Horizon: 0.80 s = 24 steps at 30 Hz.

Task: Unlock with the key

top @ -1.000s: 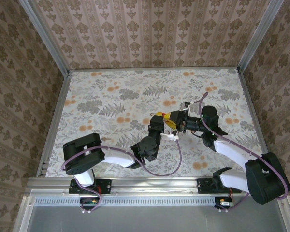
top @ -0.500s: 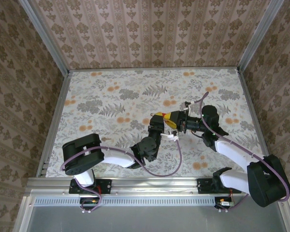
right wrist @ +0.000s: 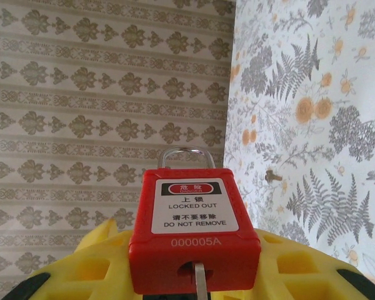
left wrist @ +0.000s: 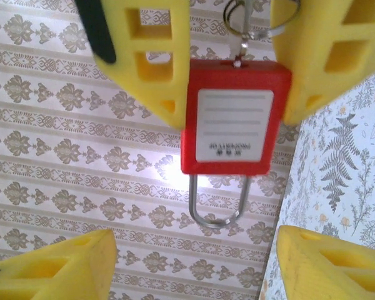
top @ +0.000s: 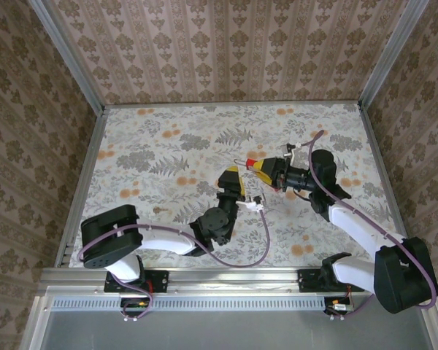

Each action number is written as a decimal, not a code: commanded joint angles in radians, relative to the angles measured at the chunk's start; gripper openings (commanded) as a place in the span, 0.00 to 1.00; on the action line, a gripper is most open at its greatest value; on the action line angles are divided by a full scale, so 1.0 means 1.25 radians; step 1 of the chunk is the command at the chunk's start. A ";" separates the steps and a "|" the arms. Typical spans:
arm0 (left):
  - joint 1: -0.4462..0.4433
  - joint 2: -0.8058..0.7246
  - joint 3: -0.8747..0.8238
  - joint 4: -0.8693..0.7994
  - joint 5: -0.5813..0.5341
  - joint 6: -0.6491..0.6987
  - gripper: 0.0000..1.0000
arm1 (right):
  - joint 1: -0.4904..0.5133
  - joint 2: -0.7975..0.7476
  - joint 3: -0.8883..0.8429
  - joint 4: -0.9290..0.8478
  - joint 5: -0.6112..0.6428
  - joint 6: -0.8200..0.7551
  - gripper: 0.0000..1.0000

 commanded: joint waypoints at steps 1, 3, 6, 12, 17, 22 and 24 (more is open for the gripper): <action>-0.003 -0.057 -0.010 -0.048 -0.002 -0.095 0.68 | -0.014 -0.017 0.040 -0.013 -0.021 -0.032 0.28; -0.001 -0.090 -0.013 -0.107 0.007 -0.150 0.68 | -0.022 -0.019 0.042 -0.016 -0.026 -0.033 0.28; 0.010 -0.154 -0.013 -0.247 0.030 -0.257 0.67 | -0.032 -0.030 0.042 -0.037 -0.032 -0.045 0.28; 0.058 -0.283 0.001 -0.551 0.140 -0.491 0.67 | -0.050 -0.060 0.028 -0.089 -0.054 -0.068 0.28; 0.122 -0.386 0.032 -0.762 0.287 -0.694 0.68 | -0.055 -0.091 0.016 -0.142 -0.068 -0.092 0.28; 0.171 -0.451 -0.002 -0.727 0.387 -0.734 0.69 | -0.056 -0.112 0.004 -0.164 -0.084 -0.095 0.28; 0.172 -0.447 -0.012 -0.720 0.437 -0.693 0.69 | -0.056 -0.118 0.002 -0.178 -0.099 -0.103 0.28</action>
